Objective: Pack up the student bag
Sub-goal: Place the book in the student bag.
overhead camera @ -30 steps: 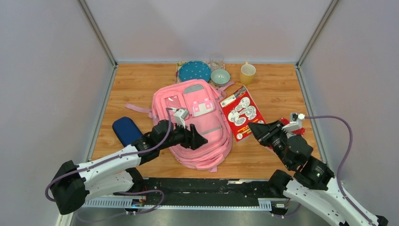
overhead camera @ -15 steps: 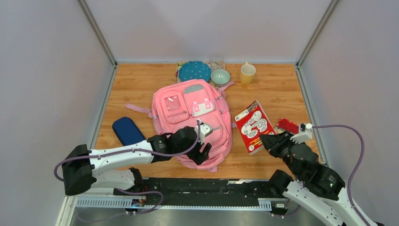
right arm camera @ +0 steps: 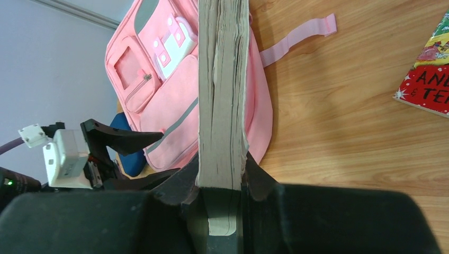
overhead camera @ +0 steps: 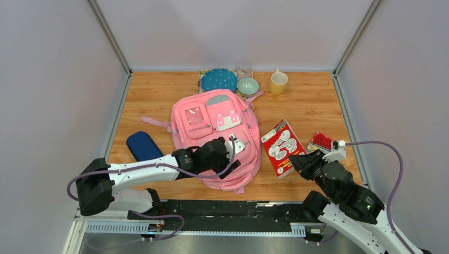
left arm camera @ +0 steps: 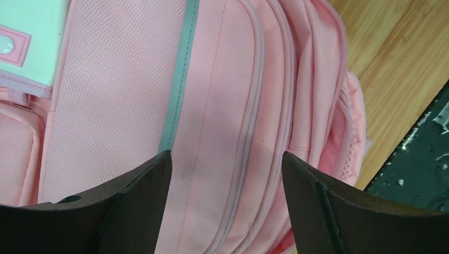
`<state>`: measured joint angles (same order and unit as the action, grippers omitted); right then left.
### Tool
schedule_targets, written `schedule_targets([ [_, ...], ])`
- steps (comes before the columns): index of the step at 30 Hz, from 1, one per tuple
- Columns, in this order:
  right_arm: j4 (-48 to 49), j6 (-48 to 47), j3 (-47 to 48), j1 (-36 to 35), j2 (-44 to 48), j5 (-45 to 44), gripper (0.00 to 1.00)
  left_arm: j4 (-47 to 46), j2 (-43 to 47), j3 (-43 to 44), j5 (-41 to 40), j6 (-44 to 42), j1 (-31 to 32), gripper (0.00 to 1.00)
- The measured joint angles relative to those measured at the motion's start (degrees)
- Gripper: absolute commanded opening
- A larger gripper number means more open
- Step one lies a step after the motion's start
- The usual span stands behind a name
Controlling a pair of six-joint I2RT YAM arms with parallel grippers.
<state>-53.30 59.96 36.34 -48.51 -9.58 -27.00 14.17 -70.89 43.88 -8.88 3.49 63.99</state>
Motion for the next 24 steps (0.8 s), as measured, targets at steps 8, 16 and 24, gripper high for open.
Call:
schedule_targets([
  [8,0.37,0.46,-0.61,0.00,0.02,0.74,0.00,-1.73,-4.13,0.00,-2.95,-5.09,0.00,0.72],
  [16,0.20,1.36,-1.31,0.00,1.29,1.03,0.00,-3.85,-7.23,0.00,-4.81,-7.61,0.61,0.35],
  [24,-0.07,1.79,-1.81,0.00,1.60,1.05,0.00,-5.73,-8.85,-0.63,-6.88,-8.68,1.75,0.00],
])
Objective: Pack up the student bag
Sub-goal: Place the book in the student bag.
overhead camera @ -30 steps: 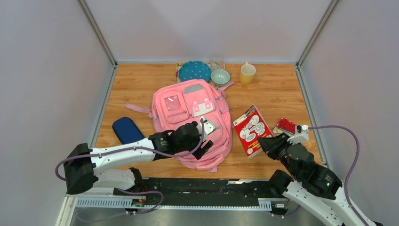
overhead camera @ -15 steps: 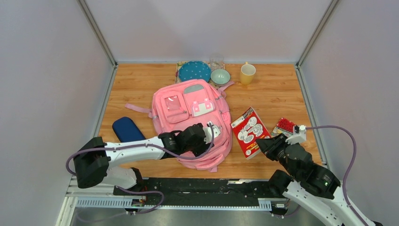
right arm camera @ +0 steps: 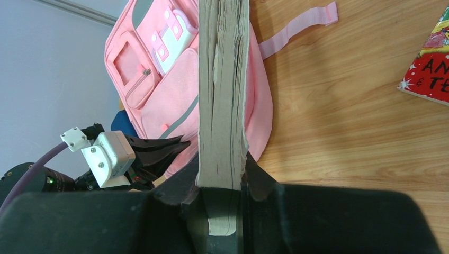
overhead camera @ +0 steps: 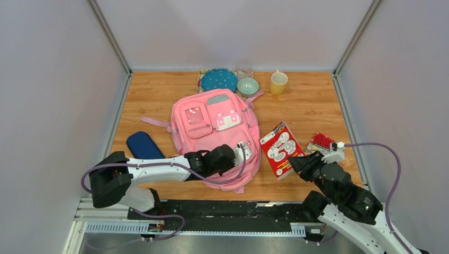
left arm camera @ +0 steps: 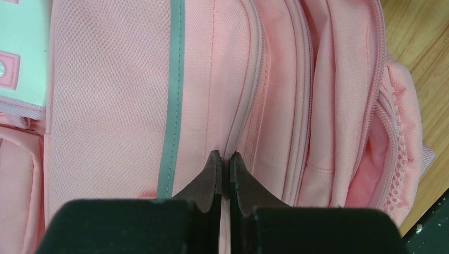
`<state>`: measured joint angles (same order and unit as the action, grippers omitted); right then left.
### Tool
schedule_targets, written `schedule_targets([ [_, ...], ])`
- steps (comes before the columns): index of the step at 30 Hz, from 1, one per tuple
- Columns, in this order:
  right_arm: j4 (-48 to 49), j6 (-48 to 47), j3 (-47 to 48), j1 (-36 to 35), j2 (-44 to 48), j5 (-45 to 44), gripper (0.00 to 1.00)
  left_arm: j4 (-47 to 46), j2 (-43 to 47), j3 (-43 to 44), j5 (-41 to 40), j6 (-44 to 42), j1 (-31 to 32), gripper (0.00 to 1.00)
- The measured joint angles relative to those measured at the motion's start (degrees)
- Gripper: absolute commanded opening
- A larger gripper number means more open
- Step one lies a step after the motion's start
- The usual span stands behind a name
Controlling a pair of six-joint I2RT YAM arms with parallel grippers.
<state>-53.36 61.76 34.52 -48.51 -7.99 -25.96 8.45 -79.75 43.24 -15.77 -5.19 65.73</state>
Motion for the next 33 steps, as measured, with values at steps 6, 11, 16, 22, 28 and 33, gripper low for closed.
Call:
schedule_targets([
  [6,-0.15,0.35,0.00,0.00,0.02,0.02,0.00,-0.15,-0.28,0.00,-0.68,0.42,0.31,0.00],
  [11,-1.40,0.87,0.00,0.00,1.29,0.13,0.00,1.55,0.55,1.18,-1.14,1.64,0.31,0.00],
  [16,-4.15,1.92,0.00,0.00,4.66,0.57,0.00,6.47,2.54,5.77,-1.99,2.82,0.24,0.00],
  [22,-7.32,3.37,0.28,0.04,7.21,0.31,0.00,11.10,3.89,12.63,-0.90,5.09,-1.64,0.00],
  [28,-10.86,4.15,1.53,0.07,7.28,0.50,0.00,12.96,6.64,16.11,3.10,8.41,-6.47,0.00],
  [33,-11.54,5.81,1.53,0.07,7.28,3.34,0.00,12.90,8.24,17.18,6.86,11.89,-10.25,0.00],
])
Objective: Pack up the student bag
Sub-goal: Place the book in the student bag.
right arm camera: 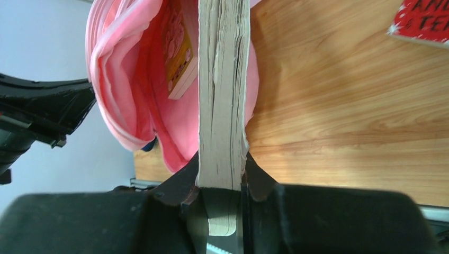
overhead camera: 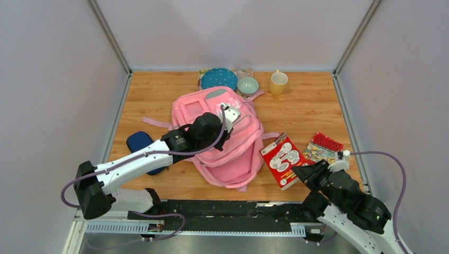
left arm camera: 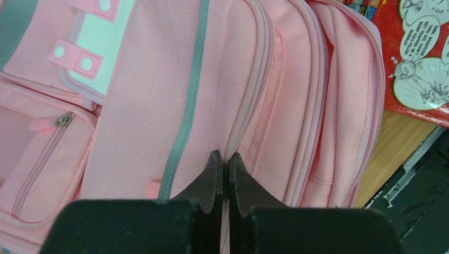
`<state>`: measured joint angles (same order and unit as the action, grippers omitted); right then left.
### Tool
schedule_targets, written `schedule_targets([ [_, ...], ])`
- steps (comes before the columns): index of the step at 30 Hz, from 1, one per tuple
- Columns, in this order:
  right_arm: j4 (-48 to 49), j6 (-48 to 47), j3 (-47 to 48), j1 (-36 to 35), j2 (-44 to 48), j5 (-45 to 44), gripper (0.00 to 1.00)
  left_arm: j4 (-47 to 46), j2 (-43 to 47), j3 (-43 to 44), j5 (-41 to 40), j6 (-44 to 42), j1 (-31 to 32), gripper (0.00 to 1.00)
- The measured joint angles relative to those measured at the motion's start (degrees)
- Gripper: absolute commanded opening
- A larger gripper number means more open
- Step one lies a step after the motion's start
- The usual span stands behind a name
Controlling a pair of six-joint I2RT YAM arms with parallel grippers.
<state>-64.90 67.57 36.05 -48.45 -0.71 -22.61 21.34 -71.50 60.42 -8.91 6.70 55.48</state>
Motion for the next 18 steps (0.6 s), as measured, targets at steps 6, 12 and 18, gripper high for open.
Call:
schedule_targets([
  [6,7.21,3.69,-4.57,0.00,0.09,7.34,0.00,-0.52,0.09,0.02,1.88,3.04,-0.68,0.00],
  [12,21.68,9.22,-15.98,0.00,-0.09,15.19,0.00,-1.05,0.09,0.02,2.49,4.81,-0.90,0.00],
  [18,35.39,10.86,-21.24,0.00,-5.81,17.22,0.00,-1.22,0.09,0.02,2.71,5.90,-0.94,0.00],
])
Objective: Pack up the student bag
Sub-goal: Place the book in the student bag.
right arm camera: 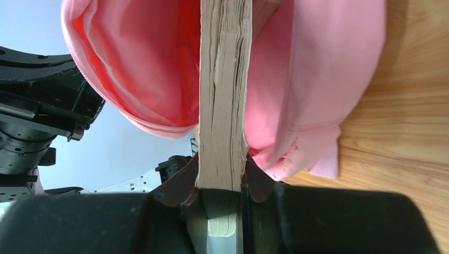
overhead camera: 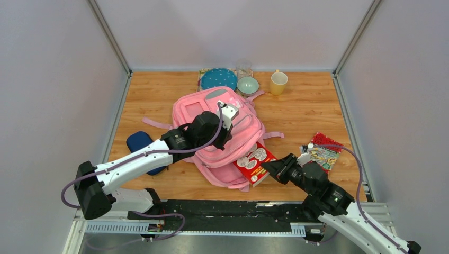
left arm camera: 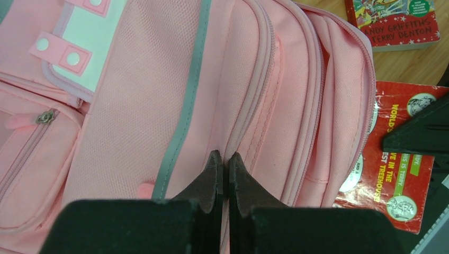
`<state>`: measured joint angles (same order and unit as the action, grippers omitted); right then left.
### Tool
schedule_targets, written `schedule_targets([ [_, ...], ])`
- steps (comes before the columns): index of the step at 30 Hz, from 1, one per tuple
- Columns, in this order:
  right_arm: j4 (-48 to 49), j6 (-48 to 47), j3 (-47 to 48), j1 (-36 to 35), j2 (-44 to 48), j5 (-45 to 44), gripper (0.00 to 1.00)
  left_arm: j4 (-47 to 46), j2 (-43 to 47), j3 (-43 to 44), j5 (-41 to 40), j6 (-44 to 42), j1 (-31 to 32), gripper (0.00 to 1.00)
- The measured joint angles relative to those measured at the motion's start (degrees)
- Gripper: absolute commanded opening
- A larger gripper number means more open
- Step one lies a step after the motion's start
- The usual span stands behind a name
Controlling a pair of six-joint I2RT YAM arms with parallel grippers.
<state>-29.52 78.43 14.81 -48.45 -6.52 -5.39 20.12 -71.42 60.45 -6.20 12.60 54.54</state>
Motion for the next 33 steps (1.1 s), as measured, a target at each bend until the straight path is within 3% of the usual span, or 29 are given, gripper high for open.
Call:
schedule_targets([
  [9,15.34,0.00,-0.94,0.00,-10.71,1.01,0.00,-1.97,0.52,-1.03,1.40,1.73,-0.33,0.00],
  [16,28.15,-1.11,0.44,0.02,-31.45,-0.57,0.00,-3.43,1.38,-2.36,4.33,3.82,-1.81,0.00],
  [28,49.64,-2.51,12.33,-0.33,-63.65,-8.13,0.00,-6.32,4.26,-4.59,7.52,5.62,-4.50,0.00],
  [32,52.54,0.28,13.73,-2.38,-70.55,-13.03,0.14,-6.71,4.94,-5.46,7.82,6.25,-4.72,0.00],
  [33,52.94,0.68,14.12,-2.89,-71.45,-13.97,0.27,-6.82,5.16,-5.86,7.91,6.45,-4.81,0.00],
])
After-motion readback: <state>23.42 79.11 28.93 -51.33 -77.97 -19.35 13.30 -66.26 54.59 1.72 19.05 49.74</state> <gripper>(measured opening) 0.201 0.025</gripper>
